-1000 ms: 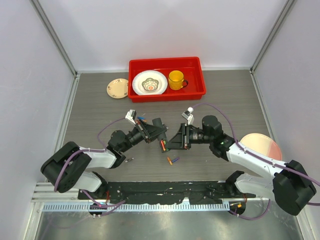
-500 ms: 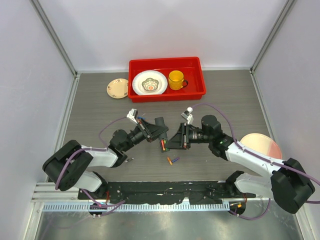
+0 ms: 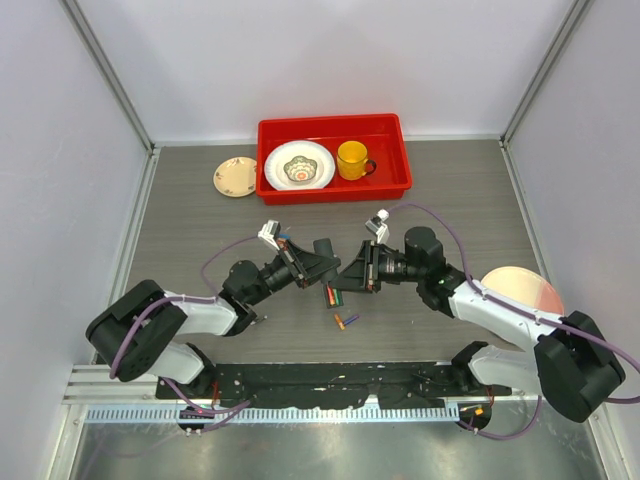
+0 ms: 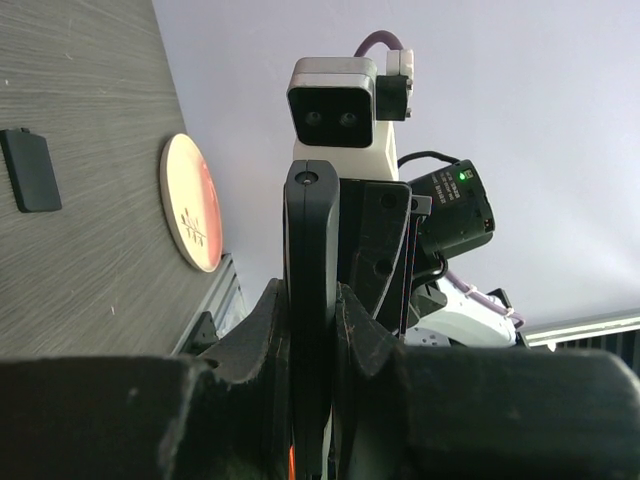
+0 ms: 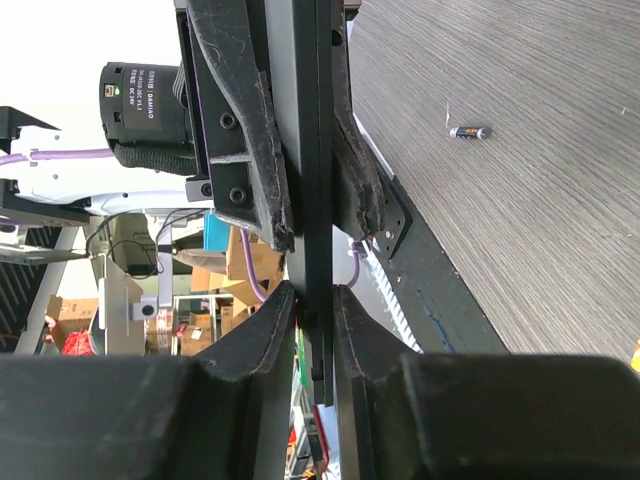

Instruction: Load the batteries into the remote control

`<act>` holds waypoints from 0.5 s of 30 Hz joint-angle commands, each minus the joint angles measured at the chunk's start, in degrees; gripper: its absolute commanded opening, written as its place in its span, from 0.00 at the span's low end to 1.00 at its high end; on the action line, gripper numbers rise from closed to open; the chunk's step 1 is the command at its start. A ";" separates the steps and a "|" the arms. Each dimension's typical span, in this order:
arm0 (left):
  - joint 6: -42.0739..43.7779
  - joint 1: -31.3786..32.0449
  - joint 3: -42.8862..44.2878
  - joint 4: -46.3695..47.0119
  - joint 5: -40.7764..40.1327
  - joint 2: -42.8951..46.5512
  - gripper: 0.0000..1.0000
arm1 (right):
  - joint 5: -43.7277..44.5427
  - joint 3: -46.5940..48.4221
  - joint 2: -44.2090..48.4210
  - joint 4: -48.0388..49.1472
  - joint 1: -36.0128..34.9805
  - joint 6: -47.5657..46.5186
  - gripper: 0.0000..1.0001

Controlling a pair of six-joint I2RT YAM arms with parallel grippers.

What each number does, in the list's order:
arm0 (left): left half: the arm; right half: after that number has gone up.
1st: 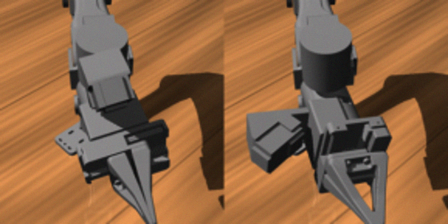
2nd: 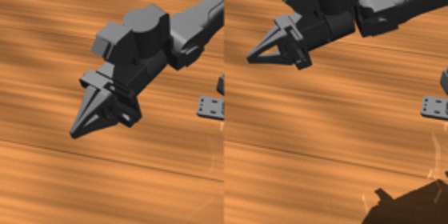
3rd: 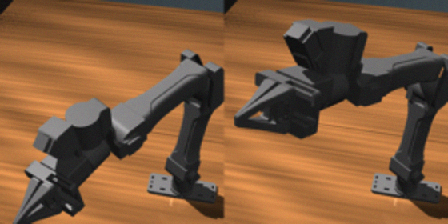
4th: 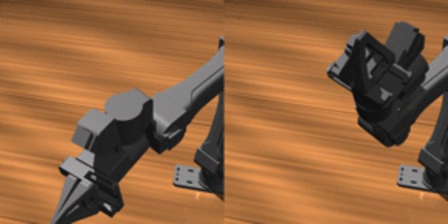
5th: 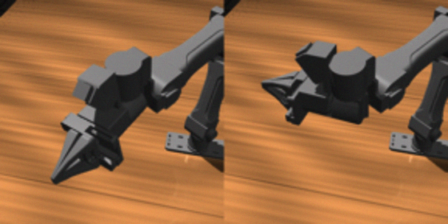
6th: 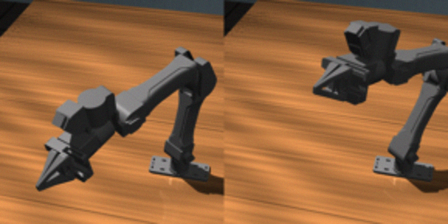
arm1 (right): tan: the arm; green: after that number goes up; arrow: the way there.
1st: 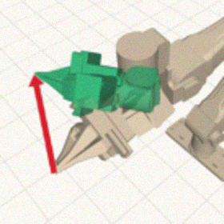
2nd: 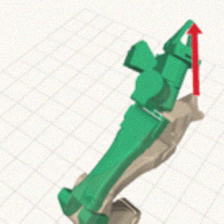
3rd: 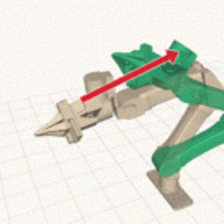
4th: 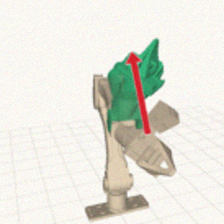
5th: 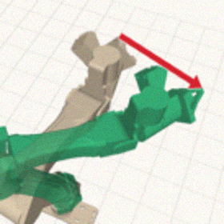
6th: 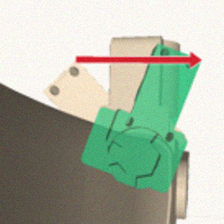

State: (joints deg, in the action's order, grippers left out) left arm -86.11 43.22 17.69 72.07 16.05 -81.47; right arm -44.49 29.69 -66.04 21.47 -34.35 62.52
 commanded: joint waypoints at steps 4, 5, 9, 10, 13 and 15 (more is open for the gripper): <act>0.67 3.01 1.29 7.91 7.15 2.90 0.00 | 2.92 1.25 -1.72 9.28 2.44 1.64 0.22; 0.94 3.01 1.55 7.82 7.06 2.98 0.00 | 2.40 0.98 -1.64 9.98 2.44 1.73 0.27; 2.25 2.92 1.82 5.81 6.36 3.77 0.00 | 0.02 0.28 0.56 9.73 2.44 1.55 0.40; 2.52 3.01 1.99 5.36 6.18 4.21 0.00 | -0.50 0.10 0.91 9.38 2.44 1.12 0.43; 3.57 3.01 2.08 3.43 5.48 5.18 0.00 | -1.56 0.28 2.05 6.05 2.44 -0.82 0.45; 4.10 3.01 2.17 2.29 4.96 5.80 0.00 | -1.83 0.28 3.10 3.15 2.44 -2.57 0.44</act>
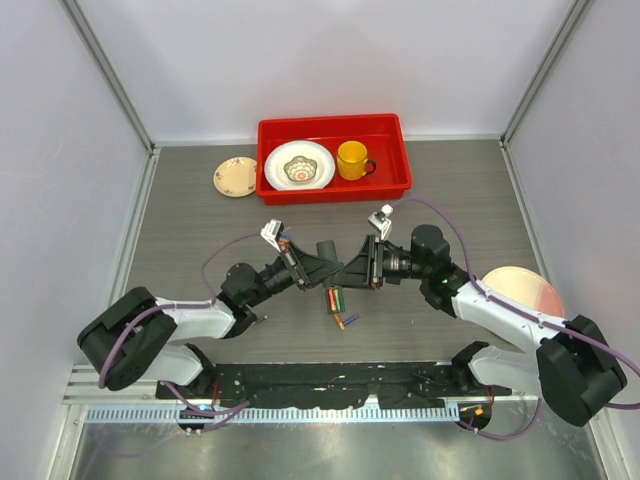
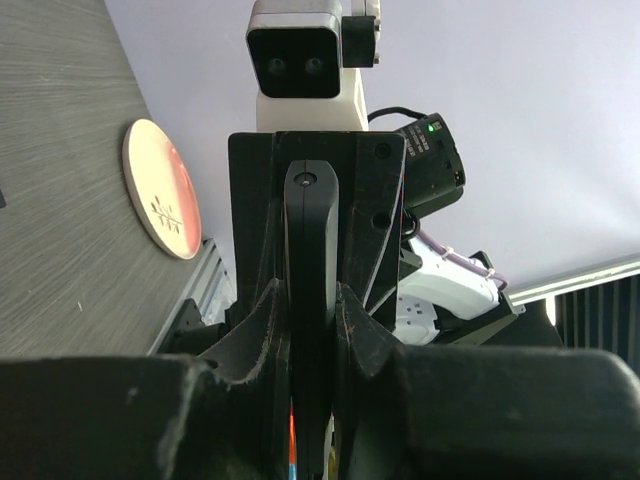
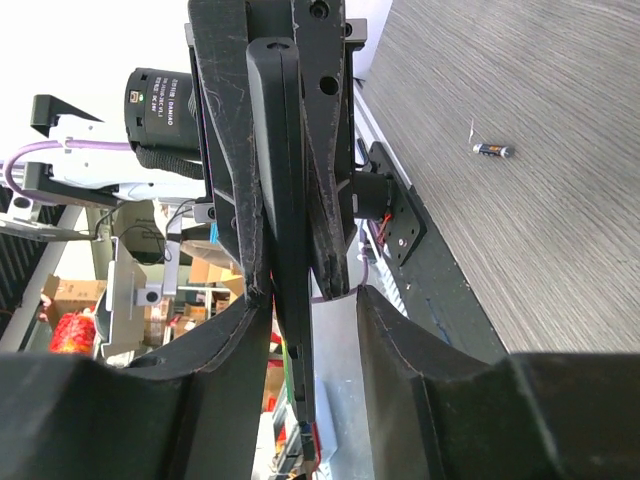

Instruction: Load the batteries into the remote control

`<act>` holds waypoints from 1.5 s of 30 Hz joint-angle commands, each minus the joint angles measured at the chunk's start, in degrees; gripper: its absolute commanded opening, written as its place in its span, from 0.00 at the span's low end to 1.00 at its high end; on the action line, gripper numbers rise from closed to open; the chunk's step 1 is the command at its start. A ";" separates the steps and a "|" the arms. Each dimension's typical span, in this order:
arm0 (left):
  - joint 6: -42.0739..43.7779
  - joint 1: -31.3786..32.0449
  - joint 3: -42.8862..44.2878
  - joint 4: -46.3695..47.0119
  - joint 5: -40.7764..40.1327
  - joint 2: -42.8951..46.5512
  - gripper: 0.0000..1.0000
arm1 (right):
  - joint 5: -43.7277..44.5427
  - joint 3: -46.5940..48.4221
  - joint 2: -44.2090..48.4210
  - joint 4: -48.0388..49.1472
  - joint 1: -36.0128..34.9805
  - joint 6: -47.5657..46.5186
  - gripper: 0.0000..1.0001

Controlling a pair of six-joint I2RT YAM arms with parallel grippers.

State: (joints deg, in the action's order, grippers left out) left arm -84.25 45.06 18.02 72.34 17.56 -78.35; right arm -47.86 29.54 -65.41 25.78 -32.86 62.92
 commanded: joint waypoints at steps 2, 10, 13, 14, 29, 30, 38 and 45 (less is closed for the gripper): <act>2.60 1.09 2.10 1.23 3.36 3.28 0.00 | 0.93 0.34 3.18 -2.49 0.96 -3.94 0.44; 3.48 1.17 2.02 -6.24 -0.85 4.87 0.00 | -0.48 0.87 5.03 -5.03 0.17 -5.61 0.47; 3.48 1.17 1.93 -9.92 -2.53 5.83 0.00 | -0.57 0.52 5.11 -5.65 -0.01 -6.22 0.47; 3.48 1.17 1.93 -11.76 -3.92 6.27 0.00 | -0.66 0.26 4.94 -5.57 -0.01 -6.14 0.48; 3.83 1.00 1.93 -15.39 -8.42 8.74 0.00 | -1.37 0.61 1.16 -5.30 -2.03 -6.66 0.47; 3.74 1.08 1.93 -15.12 -8.33 8.56 0.00 | -1.36 0.69 1.16 -5.30 -2.12 -6.58 0.45; 3.30 1.00 1.49 -13.80 -8.25 8.30 0.00 | -1.01 0.08 1.16 -5.21 -2.12 -6.49 0.34; 3.30 1.00 1.49 -13.27 -8.07 8.12 0.00 | 0.30 0.17 0.63 -5.74 -2.29 -6.66 0.16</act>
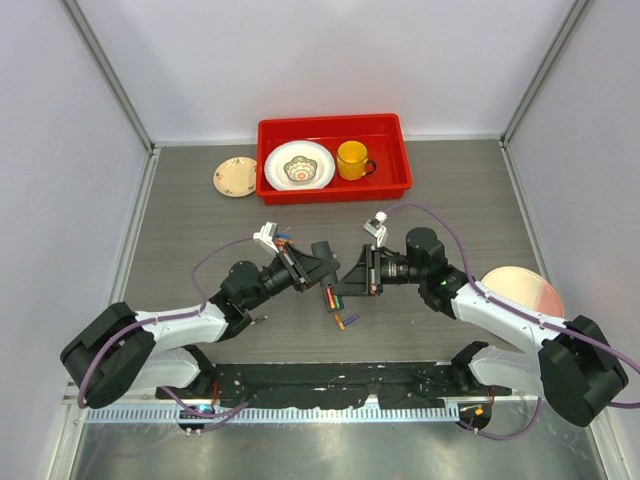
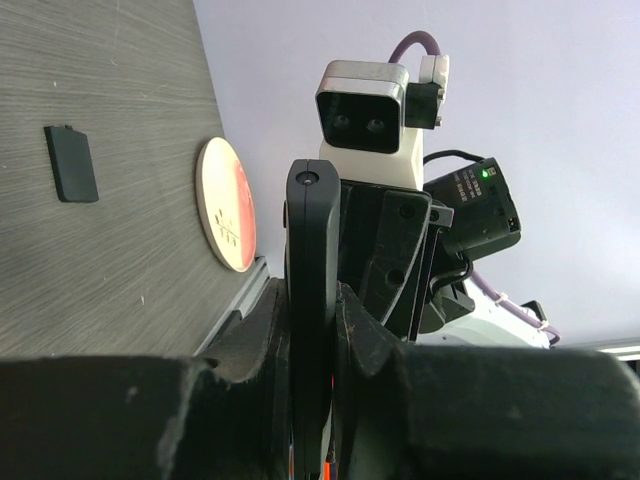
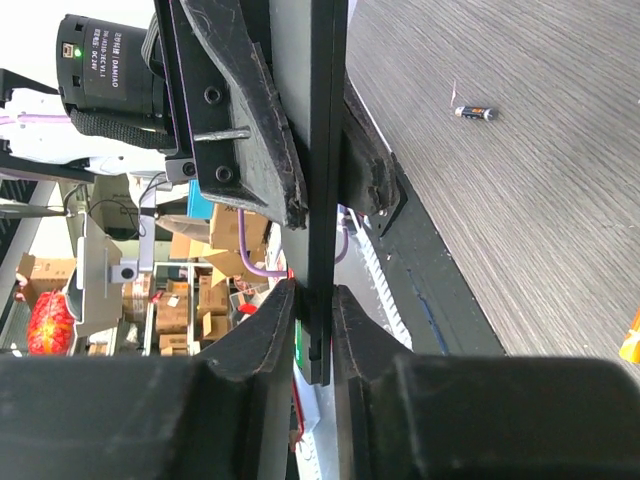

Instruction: Load the batteries into the remote control

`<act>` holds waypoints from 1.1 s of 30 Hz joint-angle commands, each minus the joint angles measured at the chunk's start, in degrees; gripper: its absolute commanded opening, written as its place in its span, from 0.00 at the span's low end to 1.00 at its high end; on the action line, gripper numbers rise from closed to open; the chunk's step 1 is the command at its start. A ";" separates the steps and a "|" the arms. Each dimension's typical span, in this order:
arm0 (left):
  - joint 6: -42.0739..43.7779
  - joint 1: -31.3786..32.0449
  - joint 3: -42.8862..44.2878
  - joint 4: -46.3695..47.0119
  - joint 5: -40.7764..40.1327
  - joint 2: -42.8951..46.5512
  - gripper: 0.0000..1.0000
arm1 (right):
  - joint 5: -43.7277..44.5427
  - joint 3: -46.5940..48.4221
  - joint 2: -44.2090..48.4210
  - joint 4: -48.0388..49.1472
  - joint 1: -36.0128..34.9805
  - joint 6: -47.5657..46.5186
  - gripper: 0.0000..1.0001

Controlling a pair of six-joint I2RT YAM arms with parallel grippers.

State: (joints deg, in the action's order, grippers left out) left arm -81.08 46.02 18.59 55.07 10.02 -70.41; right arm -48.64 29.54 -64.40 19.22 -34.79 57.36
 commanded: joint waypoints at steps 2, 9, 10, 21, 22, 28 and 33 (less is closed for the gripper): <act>0.22 0.12 1.01 3.99 -0.44 0.19 0.00 | 2.14 1.22 -0.72 -2.76 -0.89 -2.60 0.04; 0.31 0.12 0.83 4.26 -0.62 0.19 0.00 | 3.12 1.66 0.24 -2.44 -1.25 -2.26 0.18; 0.22 0.12 0.66 4.34 -0.62 0.36 0.00 | 2.94 1.40 0.33 -1.57 -1.25 -0.78 0.36; 0.31 0.12 0.57 4.61 -0.97 0.45 0.00 | 0.22 0.43 -0.46 3.54 -3.18 1.88 0.53; 0.31 0.12 0.57 4.61 -0.97 0.45 0.00 | 0.21 0.61 -1.16 3.28 -4.14 1.70 0.53; 0.22 0.04 0.75 4.78 -0.88 0.54 0.00 | 0.92 0.61 -2.13 3.10 -5.03 1.17 0.39; 0.39 0.12 0.66 4.78 -0.79 0.63 0.00 | 2.23 0.26 -2.39 3.36 -5.12 1.52 0.15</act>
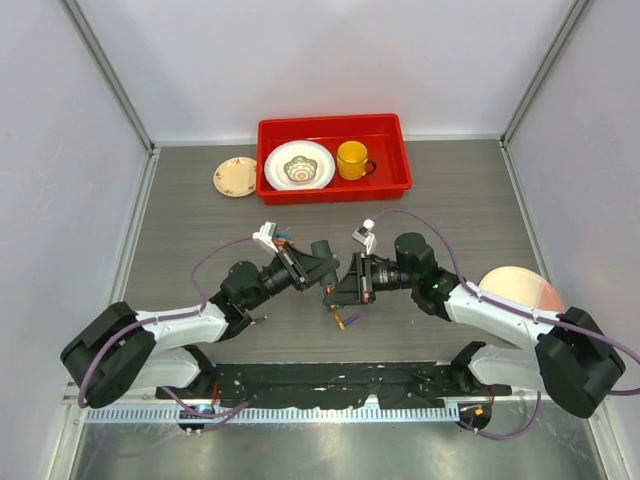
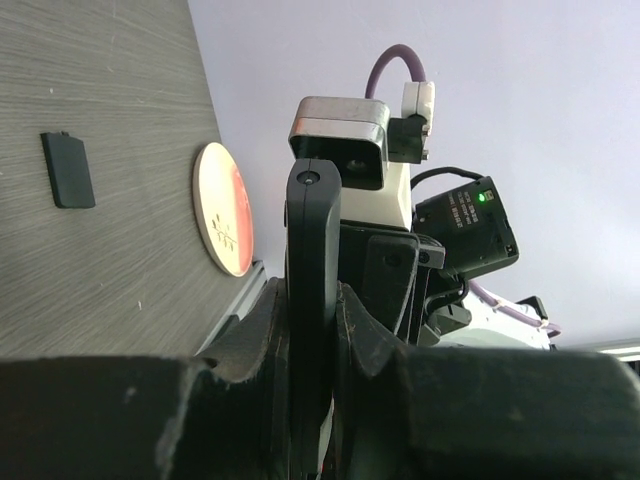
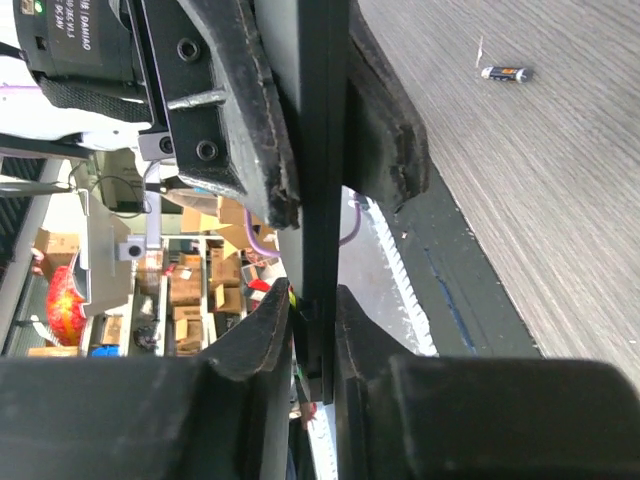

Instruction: Load the batteries into the remote control

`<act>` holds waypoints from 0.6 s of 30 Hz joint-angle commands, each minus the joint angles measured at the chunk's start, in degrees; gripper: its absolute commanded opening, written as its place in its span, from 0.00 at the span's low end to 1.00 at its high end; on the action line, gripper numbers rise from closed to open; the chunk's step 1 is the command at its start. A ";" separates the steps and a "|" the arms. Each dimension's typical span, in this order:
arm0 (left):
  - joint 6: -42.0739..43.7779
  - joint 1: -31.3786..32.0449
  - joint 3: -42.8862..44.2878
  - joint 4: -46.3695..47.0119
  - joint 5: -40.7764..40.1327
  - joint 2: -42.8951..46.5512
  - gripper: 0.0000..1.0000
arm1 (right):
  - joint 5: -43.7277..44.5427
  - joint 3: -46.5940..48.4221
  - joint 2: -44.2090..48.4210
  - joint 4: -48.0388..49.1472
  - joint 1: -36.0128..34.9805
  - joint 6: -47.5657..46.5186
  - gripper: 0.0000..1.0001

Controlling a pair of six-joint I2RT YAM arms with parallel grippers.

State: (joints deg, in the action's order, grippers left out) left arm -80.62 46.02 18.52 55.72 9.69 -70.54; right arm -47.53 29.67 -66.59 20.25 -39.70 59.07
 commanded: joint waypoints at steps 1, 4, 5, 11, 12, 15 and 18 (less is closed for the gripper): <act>-0.15 0.12 0.81 4.13 -0.47 0.58 0.00 | 1.30 0.12 -0.38 2.42 -0.20 -0.01 0.09; -0.15 0.04 0.72 4.39 -0.29 0.50 0.00 | 1.56 0.04 -0.74 2.86 -0.11 0.34 0.01; -0.15 0.12 0.72 4.39 -0.29 0.58 0.00 | 1.47 -0.05 -0.82 3.13 -0.11 0.43 0.01; 0.11 0.12 0.11 4.48 -0.90 0.85 0.00 | 1.21 0.47 1.19 3.40 0.24 0.09 0.60; 0.11 0.04 0.02 4.65 -1.08 0.93 0.00 | 1.30 0.91 1.81 0.35 0.68 -0.88 0.65; 0.11 -0.66 -0.24 4.66 -1.08 1.64 0.00 | 2.87 3.63 4.79 -7.47 1.56 -7.63 0.78; 0.29 -2.07 -0.24 4.13 -0.64 2.78 0.00 | 4.99 6.97 8.04 -21.43 3.05 -14.58 0.80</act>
State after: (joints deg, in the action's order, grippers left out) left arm -80.86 45.52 18.41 57.12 9.43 -70.32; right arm -45.52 30.76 -63.16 12.95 -38.20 54.72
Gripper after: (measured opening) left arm 0.189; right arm 0.787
